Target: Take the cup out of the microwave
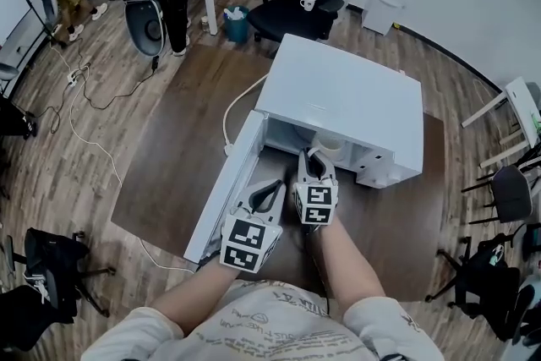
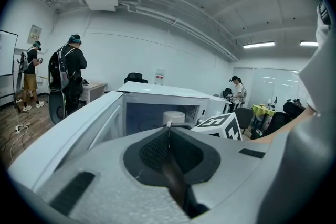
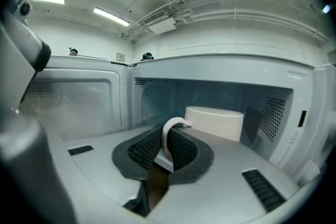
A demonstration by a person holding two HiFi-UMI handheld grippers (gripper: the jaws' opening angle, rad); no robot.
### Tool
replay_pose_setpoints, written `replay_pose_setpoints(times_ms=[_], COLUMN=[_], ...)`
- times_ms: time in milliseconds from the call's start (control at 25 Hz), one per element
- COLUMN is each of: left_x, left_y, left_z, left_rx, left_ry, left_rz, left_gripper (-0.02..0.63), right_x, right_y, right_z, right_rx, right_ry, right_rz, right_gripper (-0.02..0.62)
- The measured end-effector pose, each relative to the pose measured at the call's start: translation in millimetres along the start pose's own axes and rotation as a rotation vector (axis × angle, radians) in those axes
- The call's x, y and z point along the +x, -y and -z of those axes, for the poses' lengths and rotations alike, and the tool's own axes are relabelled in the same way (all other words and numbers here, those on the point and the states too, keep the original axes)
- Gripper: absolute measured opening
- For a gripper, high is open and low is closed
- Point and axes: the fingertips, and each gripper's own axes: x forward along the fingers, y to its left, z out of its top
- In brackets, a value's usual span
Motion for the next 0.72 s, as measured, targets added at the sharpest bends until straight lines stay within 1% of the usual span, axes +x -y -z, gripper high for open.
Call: replay_pose_setpoints(times_ms=[200,400,720], left_x=[-7.5,-17.0,-31.6], left_y=[10.3,19.8,45.0], left_z=[1.6,-2.2,-2.0], left_rx=[0.008,0.020,0.047], left_ry=[0.010,0.028,0.046], left_rz=[0.017,0.029,0.074], left_gripper=[0.017,0.017,0.017], right_x=[-37.2,-75.9,-139.8], right_y=[-3.8,-12.9,-22.2], right_z=[-12.3,-31.4,-57.0], right_rx=[0.052,0.073,0.103], right_ry=[0.037,0.095,0.154], right_rz=[0.029,0.046,0.059], right_gripper=[0.044,0.044,0.044])
